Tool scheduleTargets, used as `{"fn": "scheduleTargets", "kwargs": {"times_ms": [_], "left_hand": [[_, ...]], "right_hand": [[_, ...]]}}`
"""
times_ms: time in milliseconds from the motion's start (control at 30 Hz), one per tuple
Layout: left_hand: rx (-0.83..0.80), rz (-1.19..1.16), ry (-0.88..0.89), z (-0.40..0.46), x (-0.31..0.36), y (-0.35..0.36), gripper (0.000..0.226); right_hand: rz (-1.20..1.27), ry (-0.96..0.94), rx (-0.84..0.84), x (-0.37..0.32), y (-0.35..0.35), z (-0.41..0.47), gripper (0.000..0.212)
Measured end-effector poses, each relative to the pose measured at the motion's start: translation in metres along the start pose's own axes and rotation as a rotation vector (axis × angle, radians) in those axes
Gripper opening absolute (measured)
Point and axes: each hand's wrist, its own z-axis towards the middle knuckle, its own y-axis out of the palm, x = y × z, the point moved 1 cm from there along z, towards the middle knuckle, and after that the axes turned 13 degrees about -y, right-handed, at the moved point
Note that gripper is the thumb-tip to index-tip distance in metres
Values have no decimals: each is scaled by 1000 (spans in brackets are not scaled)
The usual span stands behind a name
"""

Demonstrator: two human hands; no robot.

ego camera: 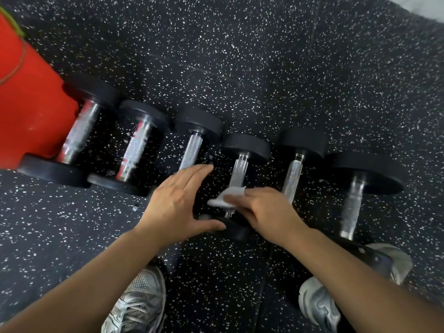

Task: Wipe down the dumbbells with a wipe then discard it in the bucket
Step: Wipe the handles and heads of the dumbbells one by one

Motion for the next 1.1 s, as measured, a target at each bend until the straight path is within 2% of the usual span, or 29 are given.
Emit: {"fn": "scheduleTargets", "kwargs": {"times_ms": [67, 200, 267, 400, 633, 700, 833, 900, 967, 1100], "left_hand": [[-46, 1, -2, 5, 3, -4, 125], [-115, 71, -16, 15, 8, -6, 137], [-112, 87, -18, 16, 7, -5, 138], [-101, 71, -39, 14, 5, -5, 137], [-106, 21, 5, 16, 13, -3, 133], [-109, -22, 50, 19, 25, 3, 128], [-132, -88, 168, 26, 56, 22, 114], [-136, -100, 177, 25, 69, 35, 104], [-118, -127, 141, 23, 82, 46, 91], [-143, -200, 110, 19, 102, 61, 77]], "right_hand": [[8, -43, -33, -2, 1, -7, 39], [-21, 141, 282, 8, -10, -8, 35], [-52, 213, 334, 14, -13, -1, 35], [-5, 180, 229, 15, -8, 3, 35], [10, -49, -34, 0, -3, -17, 34], [82, -10, 41, 1, -9, -25, 33], [202, 250, 450, 23, -29, -54, 32], [210, 365, 589, 40, -37, -69, 31], [193, 443, 626, 56, -42, -81, 31], [97, 474, 556, 78, -44, -91, 32]]}}
